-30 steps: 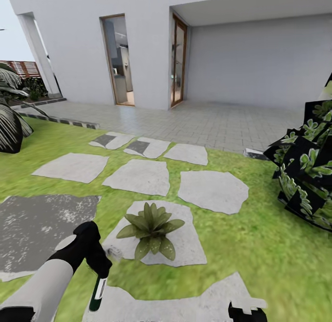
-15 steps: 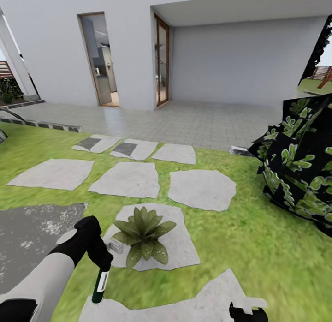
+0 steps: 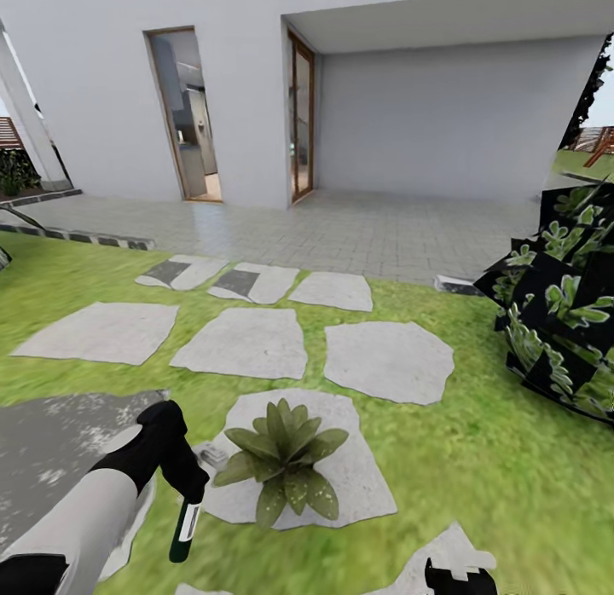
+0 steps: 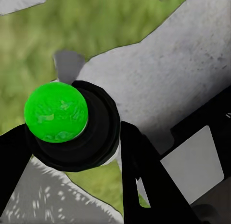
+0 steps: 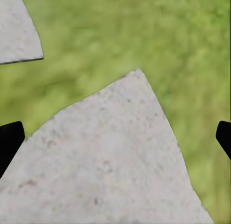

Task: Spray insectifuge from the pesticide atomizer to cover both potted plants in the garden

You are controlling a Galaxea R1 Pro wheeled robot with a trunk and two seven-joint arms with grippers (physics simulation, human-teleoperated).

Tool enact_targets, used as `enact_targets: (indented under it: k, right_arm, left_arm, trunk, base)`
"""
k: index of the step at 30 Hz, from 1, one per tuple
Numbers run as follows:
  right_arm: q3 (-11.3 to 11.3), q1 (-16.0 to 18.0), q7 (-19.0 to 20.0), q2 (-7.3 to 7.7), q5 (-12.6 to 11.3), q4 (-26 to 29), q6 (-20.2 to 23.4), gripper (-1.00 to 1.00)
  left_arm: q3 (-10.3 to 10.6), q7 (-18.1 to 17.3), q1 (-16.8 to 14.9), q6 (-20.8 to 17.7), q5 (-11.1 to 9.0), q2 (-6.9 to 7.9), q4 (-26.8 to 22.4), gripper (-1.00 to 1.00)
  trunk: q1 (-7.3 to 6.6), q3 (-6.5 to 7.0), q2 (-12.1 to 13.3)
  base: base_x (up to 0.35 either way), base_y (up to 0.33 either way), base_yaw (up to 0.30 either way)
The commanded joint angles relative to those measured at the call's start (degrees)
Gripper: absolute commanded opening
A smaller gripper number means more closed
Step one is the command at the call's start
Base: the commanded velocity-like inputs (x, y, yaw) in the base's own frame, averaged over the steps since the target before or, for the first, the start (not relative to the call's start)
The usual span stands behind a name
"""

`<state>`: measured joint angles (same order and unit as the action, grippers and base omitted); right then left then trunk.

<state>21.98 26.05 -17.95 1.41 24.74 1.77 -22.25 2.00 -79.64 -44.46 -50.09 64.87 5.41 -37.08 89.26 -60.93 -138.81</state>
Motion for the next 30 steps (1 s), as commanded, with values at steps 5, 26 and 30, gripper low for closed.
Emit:
enact_targets:
  k: [5,26,30]
  right_arm:
    - [0.43,0.05,-0.24,0.00,0.57,-0.10,-0.16,1.00]
    - [0.43,0.05,-0.25,-0.35,0.31,-0.01,-0.16,1.00]
    - [0.43,0.05,-0.26,-0.35,0.31,-0.02,-0.16,1.00]
  left_arm:
    - [0.20,-0.30,0.99,-0.46,0.26,0.10,-0.09,-1.00]
    - [0.21,-0.16,1.57,-0.28,0.35,0.05,2.63,-1.00]
    - [0.20,-0.19,1.65,-0.35,0.02,-0.07,2.72,-1.00]
  trunk:
    - [0.00,-0.05,-0.02]
    - [0.00,-0.66,-0.02]
    - [0.00,-0.72,-0.02]
  base:
    - [0.014,0.011,-0.251]
    - [-0.019,0.071,-0.058]
    - [0.000,0.000,0.000]
